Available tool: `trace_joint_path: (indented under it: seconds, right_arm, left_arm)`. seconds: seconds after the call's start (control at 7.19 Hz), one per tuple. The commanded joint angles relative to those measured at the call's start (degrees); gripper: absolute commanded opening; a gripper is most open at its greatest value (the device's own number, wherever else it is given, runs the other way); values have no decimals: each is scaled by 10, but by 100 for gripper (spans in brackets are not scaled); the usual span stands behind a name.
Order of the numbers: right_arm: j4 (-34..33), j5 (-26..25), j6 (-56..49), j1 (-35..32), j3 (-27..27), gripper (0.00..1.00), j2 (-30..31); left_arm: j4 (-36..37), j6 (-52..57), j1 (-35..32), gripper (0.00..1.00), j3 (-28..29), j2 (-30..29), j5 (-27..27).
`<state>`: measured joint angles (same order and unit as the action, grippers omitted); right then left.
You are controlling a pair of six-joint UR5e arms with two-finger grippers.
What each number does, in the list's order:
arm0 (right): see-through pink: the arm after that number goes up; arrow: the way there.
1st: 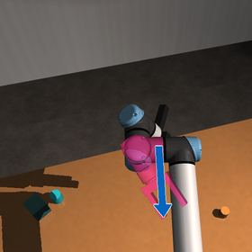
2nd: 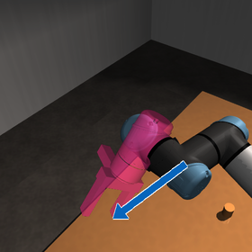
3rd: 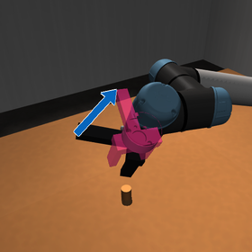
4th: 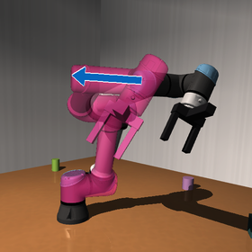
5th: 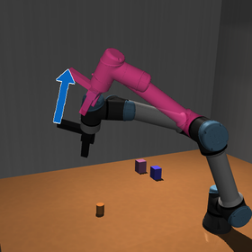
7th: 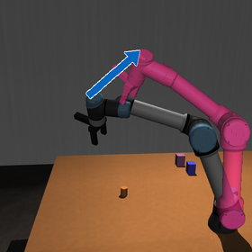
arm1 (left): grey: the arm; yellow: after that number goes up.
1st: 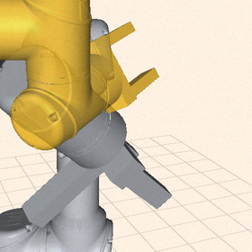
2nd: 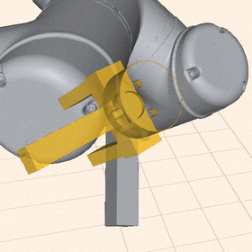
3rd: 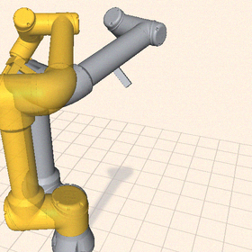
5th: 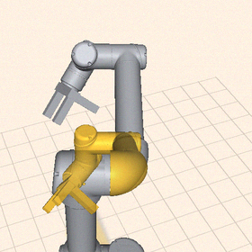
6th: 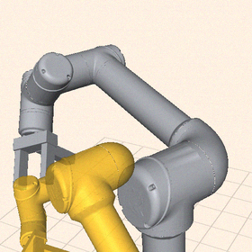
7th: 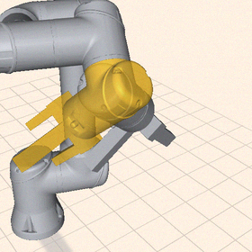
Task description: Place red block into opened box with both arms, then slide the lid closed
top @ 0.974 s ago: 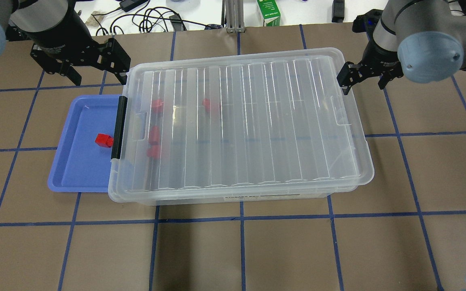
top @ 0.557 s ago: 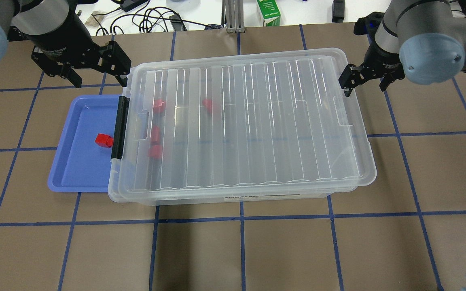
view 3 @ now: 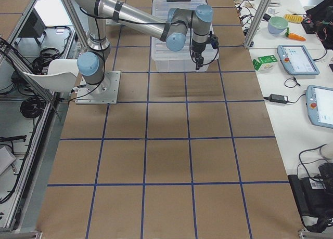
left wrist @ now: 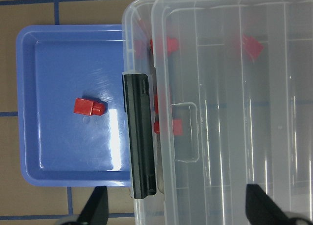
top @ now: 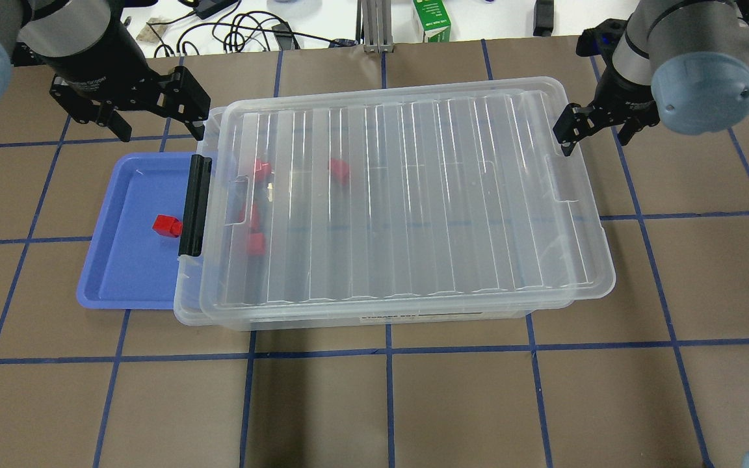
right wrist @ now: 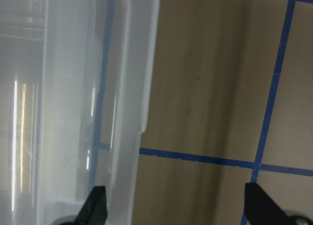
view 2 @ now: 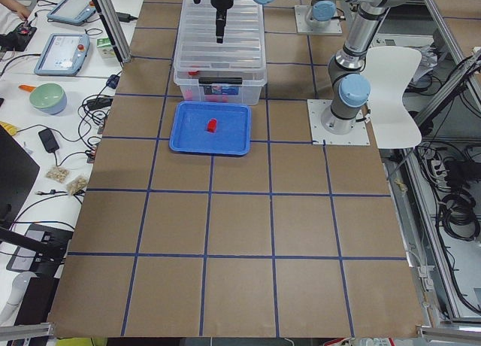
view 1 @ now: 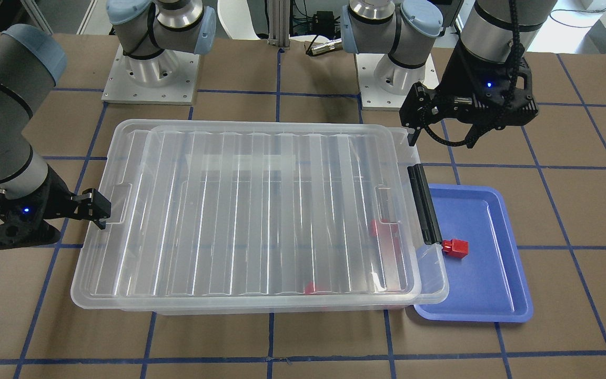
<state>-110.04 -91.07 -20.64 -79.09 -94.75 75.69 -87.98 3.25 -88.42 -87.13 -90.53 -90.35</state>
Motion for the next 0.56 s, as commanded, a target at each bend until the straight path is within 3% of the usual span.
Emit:
trace_joint_path:
  seconds: [0.0, 0.42]
  right_arm:
    - [1, 1, -47, 32, 1, 100, 3]
    - [0, -1, -51, 82, 2, 100, 7]
  left_arm:
    - [0, 0, 0, 100, -1, 0, 0]
    - [0, 0, 0, 100, -1, 0, 0]
